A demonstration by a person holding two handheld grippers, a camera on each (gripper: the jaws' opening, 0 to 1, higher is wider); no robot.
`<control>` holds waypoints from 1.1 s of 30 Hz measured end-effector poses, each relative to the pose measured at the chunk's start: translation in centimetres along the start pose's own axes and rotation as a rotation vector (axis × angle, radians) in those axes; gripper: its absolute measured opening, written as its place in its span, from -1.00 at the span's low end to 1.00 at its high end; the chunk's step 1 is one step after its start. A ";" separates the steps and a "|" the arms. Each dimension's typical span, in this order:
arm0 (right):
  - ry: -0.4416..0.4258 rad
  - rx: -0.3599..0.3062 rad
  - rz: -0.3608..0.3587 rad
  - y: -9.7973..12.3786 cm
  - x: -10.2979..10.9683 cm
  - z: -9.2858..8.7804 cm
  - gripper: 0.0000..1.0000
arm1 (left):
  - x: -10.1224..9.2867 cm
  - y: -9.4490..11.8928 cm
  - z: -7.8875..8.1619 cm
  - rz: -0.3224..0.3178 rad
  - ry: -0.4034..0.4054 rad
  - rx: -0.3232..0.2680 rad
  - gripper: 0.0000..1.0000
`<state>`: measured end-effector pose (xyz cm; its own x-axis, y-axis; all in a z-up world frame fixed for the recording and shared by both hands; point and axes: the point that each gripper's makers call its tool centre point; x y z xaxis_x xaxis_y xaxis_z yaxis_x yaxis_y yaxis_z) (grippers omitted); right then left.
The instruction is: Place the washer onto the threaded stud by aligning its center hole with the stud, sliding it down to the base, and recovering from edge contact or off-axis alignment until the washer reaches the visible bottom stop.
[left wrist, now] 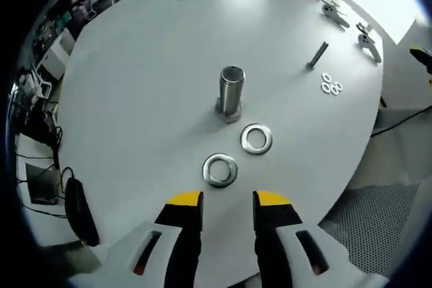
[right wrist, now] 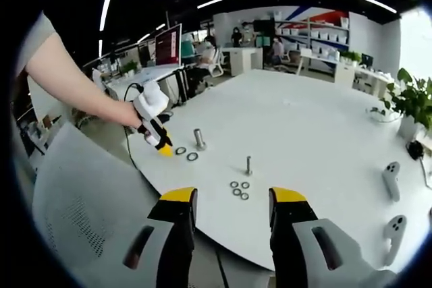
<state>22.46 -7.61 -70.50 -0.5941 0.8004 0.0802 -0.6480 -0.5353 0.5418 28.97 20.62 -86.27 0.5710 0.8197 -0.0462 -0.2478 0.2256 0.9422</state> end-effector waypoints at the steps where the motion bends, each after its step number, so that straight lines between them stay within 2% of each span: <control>1: -0.001 0.001 0.000 0.0 0.0 0.0 -0.11 | 0.0 -0.1 0.2 0.000 -0.011 0.003 -0.44; 14: -0.009 0.000 -0.011 0.0 -0.2 0.0 -0.11 | 1.0 -1.6 0.5 0.013 -0.084 0.055 -0.40; 15: -0.008 -0.001 -0.011 0.0 -0.3 0.0 -0.11 | 1.1 -1.6 0.7 0.014 -0.073 0.052 -0.39; 17: -0.009 -0.003 -0.012 0.0 -0.3 0.0 -0.11 | 0.7 -1.6 1.3 0.009 0.012 0.043 -0.38; 19: -0.011 -0.007 -0.016 0.1 -0.4 0.1 -0.11 | 0.7 -1.7 1.7 0.015 0.013 0.051 -0.37; 20: -0.012 -0.007 -0.017 0.1 -0.4 0.1 -0.11 | 1.0 -1.7 1.4 0.035 -0.042 0.095 -0.39; 21: -0.013 -0.006 -0.017 0.1 -0.4 0.1 -0.11 | 1.1 -1.8 1.3 0.046 -0.101 0.115 -0.40; 22: -0.013 -0.006 -0.017 0.1 -0.4 0.1 -0.12 | 0.5 -1.9 1.5 0.026 -0.098 0.110 -0.42; 25: -0.007 -0.006 -0.016 0.1 -0.4 0.1 -0.12 | 0.6 -2.0 1.5 0.034 -0.080 0.128 -0.43; 29: -0.009 -0.013 -0.018 0.1 -0.4 0.2 -0.12 | 0.1 -2.0 1.5 0.041 -0.160 0.210 -0.57; 33: 0.000 -0.005 -0.007 0.0 -0.2 0.1 -0.12 | 0.1 -2.1 1.5 0.044 -0.114 0.219 -0.56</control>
<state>22.56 -7.76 -70.43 -0.5893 0.8043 0.0759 -0.6550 -0.5307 0.5380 30.74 19.44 -87.73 0.6513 0.7585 0.0221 -0.1058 0.0619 0.9925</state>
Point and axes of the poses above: the point that each gripper's makers call its tool centre point, and the gripper's own axes: y roughly backward along the fingers, x roughly to its left, z roughly out of its top, and after that the axes turned 1 degree about -x, right-handed
